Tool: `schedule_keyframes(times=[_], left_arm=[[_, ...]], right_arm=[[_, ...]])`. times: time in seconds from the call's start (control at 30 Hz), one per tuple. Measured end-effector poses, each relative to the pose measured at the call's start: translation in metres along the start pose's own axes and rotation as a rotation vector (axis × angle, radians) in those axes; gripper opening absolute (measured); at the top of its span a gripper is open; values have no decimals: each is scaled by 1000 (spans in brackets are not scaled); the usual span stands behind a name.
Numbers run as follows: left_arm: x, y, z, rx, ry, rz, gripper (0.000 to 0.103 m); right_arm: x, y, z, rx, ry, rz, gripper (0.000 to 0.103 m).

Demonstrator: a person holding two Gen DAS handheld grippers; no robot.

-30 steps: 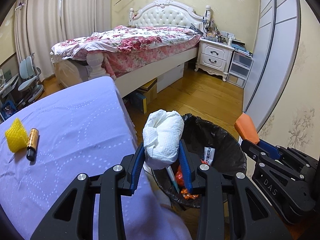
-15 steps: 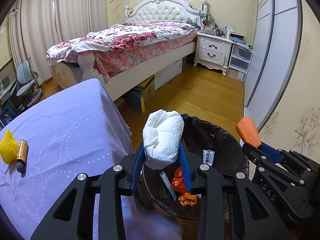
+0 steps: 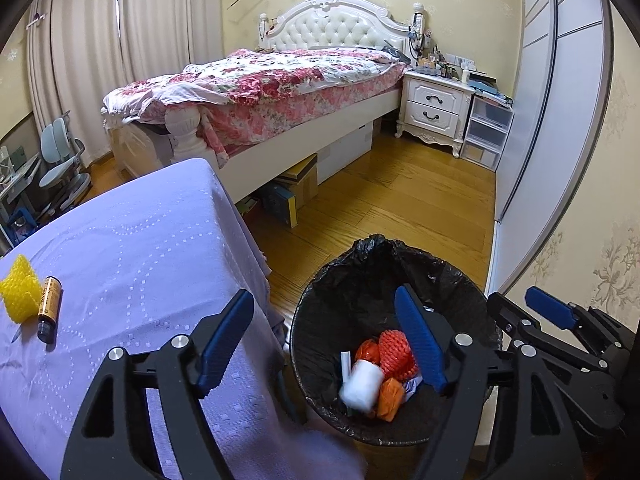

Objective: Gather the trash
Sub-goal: 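Carry the tissue and orange cloth over the bin and open both grippers, then move both open grippers back over the remaining items on the table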

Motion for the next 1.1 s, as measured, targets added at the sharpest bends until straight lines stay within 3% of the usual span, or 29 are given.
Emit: schedule_keyframes(times=[0.37,0.77,1.1], left_arm=[[-9,0,-14,8,76,35,80],[-31,3,-45,-46,92,54,81],[-56,2,-95,-98,161,85,82]], right_arm=[[-9,1,4,17,-13,8,76],[-18,0,-19,-4,4,3,79],[-29,5,-71,-77,68,14,80]])
Point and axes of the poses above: each gripper's, at about its wrist camera, not at the fingertips, and x roughly the way its jaws point, z to its right, y to its top, the point moved 6 cm from there along x, roughly the way its jaws point, and after that the axes turned 13 degrees about -x, right-handed, at the moved point
